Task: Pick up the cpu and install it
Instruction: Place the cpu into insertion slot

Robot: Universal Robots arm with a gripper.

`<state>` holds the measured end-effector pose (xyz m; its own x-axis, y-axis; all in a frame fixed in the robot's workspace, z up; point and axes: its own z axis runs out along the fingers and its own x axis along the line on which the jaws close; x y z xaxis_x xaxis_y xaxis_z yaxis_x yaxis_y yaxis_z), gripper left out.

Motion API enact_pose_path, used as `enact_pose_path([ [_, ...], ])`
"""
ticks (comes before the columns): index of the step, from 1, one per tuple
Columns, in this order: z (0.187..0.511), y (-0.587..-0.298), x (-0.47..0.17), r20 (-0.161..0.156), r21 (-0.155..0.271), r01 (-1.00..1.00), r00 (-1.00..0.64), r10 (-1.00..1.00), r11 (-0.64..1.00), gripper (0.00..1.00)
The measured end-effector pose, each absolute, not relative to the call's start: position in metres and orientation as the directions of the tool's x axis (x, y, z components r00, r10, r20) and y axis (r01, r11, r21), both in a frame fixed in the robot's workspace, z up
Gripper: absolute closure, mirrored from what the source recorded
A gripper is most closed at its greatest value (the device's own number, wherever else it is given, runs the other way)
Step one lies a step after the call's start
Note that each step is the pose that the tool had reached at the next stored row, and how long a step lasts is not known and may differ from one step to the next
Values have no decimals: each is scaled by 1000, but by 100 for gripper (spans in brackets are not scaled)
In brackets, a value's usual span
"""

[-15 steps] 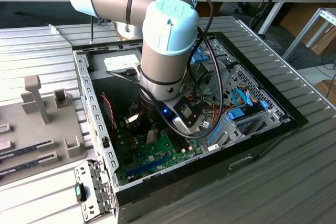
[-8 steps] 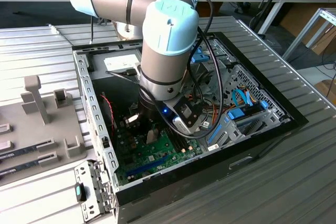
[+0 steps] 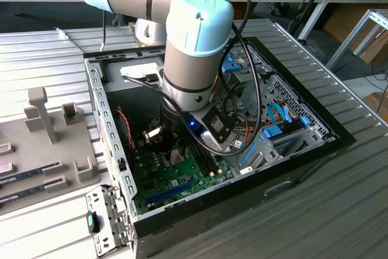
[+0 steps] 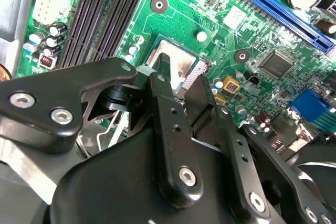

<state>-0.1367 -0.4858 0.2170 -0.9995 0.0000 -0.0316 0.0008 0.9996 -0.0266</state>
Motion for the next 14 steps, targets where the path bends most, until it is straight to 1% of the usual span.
enact_pose_path([
  [13,217,-486,-136,-31,-26,1,-1000,0,1000,60],
  [14,217,-486,-136,-31,-26,1,-1000,0,1000,54],
])
